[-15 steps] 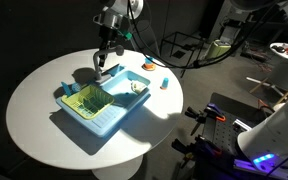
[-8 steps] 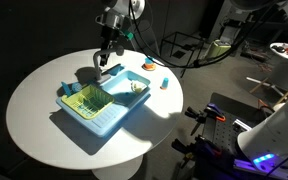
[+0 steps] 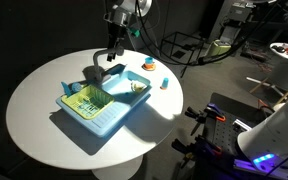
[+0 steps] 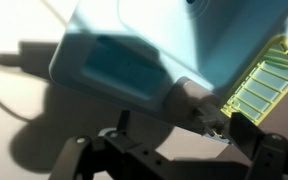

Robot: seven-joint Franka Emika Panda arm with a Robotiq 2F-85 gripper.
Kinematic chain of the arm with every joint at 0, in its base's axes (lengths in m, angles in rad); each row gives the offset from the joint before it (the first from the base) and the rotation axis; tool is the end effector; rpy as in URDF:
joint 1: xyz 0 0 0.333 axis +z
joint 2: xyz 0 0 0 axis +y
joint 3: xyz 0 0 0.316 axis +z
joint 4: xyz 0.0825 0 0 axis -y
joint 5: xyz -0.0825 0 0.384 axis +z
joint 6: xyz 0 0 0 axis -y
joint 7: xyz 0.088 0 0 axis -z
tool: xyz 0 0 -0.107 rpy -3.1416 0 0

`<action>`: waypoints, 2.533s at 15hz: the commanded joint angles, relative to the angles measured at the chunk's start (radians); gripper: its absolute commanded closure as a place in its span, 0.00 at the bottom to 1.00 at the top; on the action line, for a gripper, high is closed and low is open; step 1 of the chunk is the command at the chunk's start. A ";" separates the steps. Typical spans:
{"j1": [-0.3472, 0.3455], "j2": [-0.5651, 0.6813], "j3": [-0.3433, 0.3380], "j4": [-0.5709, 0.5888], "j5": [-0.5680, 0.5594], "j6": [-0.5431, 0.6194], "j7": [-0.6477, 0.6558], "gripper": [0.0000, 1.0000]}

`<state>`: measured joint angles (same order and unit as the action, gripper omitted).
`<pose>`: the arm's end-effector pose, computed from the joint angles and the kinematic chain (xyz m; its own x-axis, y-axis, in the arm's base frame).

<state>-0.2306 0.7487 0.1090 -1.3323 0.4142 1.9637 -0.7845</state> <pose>0.7249 -0.0798 0.2853 0.8995 0.3948 0.1872 0.4368 -0.8034 -0.4046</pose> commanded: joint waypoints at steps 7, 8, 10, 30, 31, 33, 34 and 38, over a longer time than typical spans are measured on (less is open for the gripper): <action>0.038 -0.358 -0.083 -0.447 -0.122 0.198 0.169 0.00; 0.045 -0.394 -0.092 -0.488 -0.137 0.214 0.202 0.00; 0.057 -0.461 -0.107 -0.564 -0.170 0.248 0.265 0.00; 0.188 -0.980 -0.132 -0.940 -0.408 -0.042 0.749 0.00; 0.192 -0.987 -0.130 -0.943 -0.409 -0.048 0.752 0.00; 0.194 -0.960 -0.138 -0.925 -0.406 -0.037 0.724 0.00; 0.196 -0.966 -0.136 -0.929 -0.406 -0.038 0.725 0.00; 0.197 -0.969 -0.135 -0.936 -0.406 -0.038 0.725 0.00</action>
<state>-0.0390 -0.2204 -0.0204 -2.2699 0.0090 1.9280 -0.0599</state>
